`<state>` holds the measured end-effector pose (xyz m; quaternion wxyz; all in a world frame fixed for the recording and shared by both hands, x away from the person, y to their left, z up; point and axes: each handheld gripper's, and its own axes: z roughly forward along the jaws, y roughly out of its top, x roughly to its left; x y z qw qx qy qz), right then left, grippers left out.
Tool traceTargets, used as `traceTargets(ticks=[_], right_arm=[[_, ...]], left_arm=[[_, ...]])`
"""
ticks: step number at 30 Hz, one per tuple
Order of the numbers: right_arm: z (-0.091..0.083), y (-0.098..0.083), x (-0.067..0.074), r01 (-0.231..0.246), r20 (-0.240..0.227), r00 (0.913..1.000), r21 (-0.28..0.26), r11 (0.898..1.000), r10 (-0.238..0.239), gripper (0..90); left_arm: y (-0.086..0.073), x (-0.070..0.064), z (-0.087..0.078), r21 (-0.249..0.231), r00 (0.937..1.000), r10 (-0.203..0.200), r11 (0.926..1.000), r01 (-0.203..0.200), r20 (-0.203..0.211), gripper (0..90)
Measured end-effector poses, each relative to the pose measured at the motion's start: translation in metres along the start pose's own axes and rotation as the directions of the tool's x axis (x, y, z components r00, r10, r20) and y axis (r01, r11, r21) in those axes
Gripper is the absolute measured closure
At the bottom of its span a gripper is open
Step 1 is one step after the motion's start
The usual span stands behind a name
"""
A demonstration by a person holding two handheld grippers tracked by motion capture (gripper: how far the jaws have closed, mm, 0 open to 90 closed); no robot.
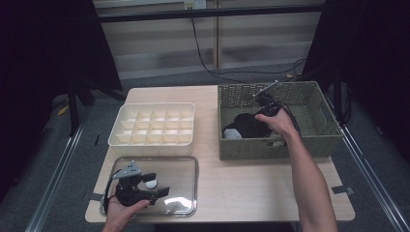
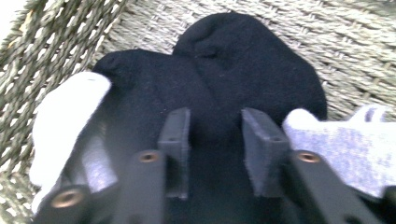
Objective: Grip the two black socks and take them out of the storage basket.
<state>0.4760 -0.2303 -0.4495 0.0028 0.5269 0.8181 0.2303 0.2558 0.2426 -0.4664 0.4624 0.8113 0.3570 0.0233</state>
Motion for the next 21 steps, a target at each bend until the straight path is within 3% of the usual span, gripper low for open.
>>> traceTargets(ticks=[6,10,13,16,21], right_arm=[[-0.002,0.001,0.003,0.031,-0.045,0.9985,-0.018,0.999,-0.032,86.4],[-0.007,0.001,0.004,0.029,-0.059,0.9977,-0.055,0.998,-0.032,88.1],[-0.014,0.000,0.002,-0.003,-0.077,0.9970,-0.108,0.994,-0.005,88.5],[-0.022,-0.001,-0.002,-0.030,-0.111,0.9938,-0.177,0.984,0.010,88.7],[-0.032,-0.002,-0.002,-0.040,-0.139,0.9903,-0.237,0.971,0.007,88.8]], left_arm=[[0.000,0.000,-0.001,-0.004,1.0000,-0.001,1.0000,0.001,-0.006,15.8],[0.000,0.001,-0.002,-0.012,0.9999,-0.008,0.9999,0.007,-0.013,15.8],[-0.001,0.002,-0.002,-0.014,0.9998,-0.009,0.9999,0.009,-0.017,15.8],[-0.001,0.002,-0.002,-0.014,0.9998,-0.008,0.9999,0.008,-0.019,15.8],[-0.001,0.002,-0.002,-0.009,0.9998,-0.005,1.0000,0.005,-0.019,15.8]])
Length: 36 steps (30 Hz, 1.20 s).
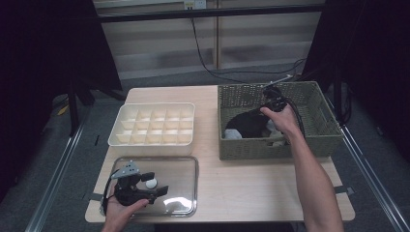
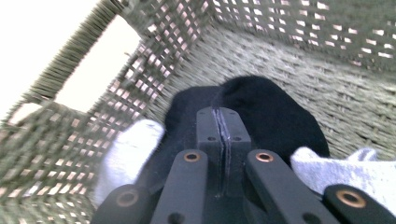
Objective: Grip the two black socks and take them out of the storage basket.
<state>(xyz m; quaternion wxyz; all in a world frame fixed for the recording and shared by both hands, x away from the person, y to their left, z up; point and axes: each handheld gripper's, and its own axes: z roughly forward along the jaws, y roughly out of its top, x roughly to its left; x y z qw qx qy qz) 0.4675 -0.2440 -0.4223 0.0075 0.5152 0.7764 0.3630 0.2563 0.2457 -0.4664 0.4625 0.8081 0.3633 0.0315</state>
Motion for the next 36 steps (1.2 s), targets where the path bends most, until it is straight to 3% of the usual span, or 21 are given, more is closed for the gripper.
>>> traceTargets(ticks=[11,36], right_arm=[[-0.022,-0.001,0.007,-0.006,-0.042,0.9991,-0.138,0.990,0.001,88.9],[-0.044,0.003,0.022,-0.015,-0.136,0.9904,-0.280,0.960,-0.024,88.9]], left_arm=[[0.000,-0.002,0.000,-0.003,1.0000,0.002,1.0000,-0.002,0.008,15.6],[0.003,-0.003,0.003,0.003,0.9995,0.009,1.0000,-0.009,0.030,14.4]])
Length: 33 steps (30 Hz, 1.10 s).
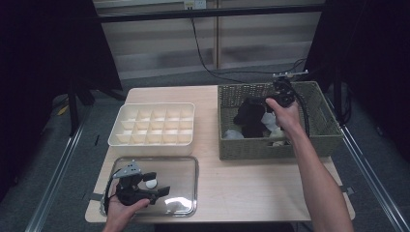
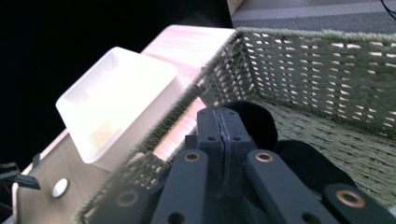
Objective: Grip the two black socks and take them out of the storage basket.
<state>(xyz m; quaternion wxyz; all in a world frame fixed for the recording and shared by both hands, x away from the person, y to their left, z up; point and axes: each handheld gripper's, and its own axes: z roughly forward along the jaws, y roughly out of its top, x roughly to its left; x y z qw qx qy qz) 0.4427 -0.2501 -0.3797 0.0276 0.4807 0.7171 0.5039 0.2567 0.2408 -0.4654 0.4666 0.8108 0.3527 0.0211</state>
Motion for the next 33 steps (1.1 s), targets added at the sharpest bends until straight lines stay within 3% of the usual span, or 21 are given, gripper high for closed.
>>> traceTargets(ticks=[14,21,33], right_arm=[[-0.014,0.005,0.020,0.026,-0.004,0.9997,-0.058,0.998,-0.026,88.9],[-0.021,0.009,0.021,0.021,-0.011,0.9997,-0.089,0.996,-0.023,88.9],[-0.034,0.024,0.030,0.035,-0.024,0.9990,-0.135,0.990,-0.038,88.9]], left_arm=[[0.001,-0.005,-0.001,-0.007,0.9998,0.021,0.9998,-0.021,0.006,14.3],[0.001,-0.004,0.001,-0.007,1.0000,0.009,0.9999,-0.009,0.004,14.3],[0.004,-0.008,0.002,-0.006,0.9993,0.035,0.9994,-0.035,0.013,14.3]])
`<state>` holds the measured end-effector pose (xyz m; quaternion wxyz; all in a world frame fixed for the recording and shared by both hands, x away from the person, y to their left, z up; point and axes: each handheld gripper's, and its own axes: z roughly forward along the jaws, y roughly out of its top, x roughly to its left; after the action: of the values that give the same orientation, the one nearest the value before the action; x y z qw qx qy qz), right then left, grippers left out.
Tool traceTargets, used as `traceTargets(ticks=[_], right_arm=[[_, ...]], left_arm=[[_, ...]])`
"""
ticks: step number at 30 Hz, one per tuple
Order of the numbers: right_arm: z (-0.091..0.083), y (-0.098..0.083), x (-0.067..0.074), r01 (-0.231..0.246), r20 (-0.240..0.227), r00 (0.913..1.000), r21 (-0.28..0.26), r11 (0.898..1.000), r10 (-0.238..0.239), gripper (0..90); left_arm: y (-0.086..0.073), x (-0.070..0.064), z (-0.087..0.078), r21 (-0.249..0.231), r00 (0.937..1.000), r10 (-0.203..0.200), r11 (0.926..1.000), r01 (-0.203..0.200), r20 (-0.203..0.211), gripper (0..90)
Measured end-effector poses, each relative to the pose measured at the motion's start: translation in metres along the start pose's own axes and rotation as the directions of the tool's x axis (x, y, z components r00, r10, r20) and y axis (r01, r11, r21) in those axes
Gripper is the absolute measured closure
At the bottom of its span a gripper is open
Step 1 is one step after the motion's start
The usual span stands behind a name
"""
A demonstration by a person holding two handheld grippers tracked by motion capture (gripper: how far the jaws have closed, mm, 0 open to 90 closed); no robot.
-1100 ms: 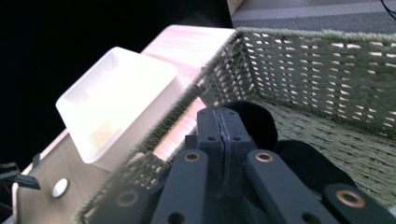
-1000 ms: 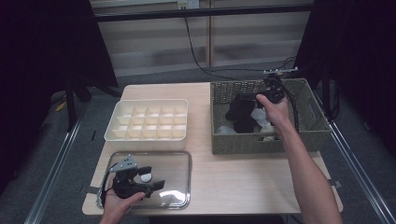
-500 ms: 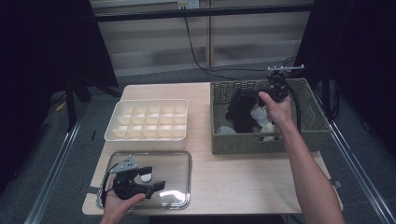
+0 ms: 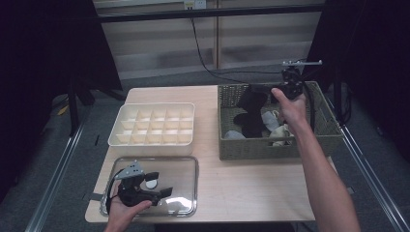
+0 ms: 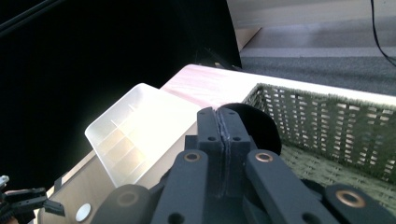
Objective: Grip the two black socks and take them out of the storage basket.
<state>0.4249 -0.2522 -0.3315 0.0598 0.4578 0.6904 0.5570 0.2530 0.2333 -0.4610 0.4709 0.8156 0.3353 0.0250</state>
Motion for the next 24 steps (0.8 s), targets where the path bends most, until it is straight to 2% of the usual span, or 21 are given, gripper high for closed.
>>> traceTargets(ticks=[2,9,24], right_arm=[[-0.002,0.004,0.002,0.003,-0.002,1.0000,-0.013,1.000,-0.003,88.9],[-0.002,0.013,0.010,0.006,-0.026,0.9996,-0.048,0.999,-0.007,88.9],[-0.019,0.026,0.032,0.035,-0.056,0.9976,-0.096,0.995,-0.041,88.9]], left_arm=[[0.000,0.000,0.001,-0.004,0.9999,-0.003,1.0000,0.003,0.011,14.0],[0.003,-0.001,0.002,-0.015,0.9999,0.002,0.9999,-0.002,0.014,13.5],[-0.001,0.001,-0.002,-0.009,1.0000,0.001,1.0000,-0.001,-0.008,12.8]])
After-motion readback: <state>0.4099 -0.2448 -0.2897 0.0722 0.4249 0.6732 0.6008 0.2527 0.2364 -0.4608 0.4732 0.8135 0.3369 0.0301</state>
